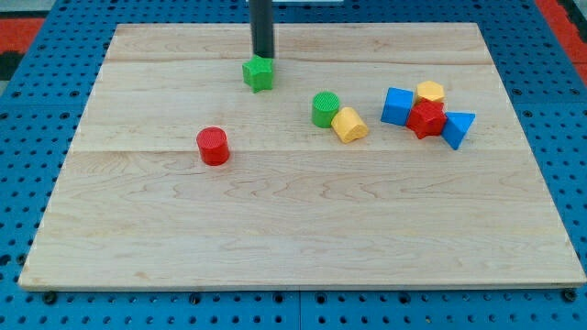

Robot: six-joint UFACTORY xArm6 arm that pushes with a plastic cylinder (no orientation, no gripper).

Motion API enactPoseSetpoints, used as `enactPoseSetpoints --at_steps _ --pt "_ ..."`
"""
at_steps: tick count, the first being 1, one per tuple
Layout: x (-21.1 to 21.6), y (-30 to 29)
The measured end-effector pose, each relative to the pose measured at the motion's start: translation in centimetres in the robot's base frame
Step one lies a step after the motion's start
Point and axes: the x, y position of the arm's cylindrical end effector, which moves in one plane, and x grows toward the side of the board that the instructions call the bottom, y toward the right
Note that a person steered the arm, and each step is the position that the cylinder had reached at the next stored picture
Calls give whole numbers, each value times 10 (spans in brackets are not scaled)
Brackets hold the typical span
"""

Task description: Move the green star slightly right

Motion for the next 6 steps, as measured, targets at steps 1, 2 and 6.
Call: enactPoseSetpoints --at_steps 1,2,6 --pt "27 -5" --pt "51 94" --pt "99 73"
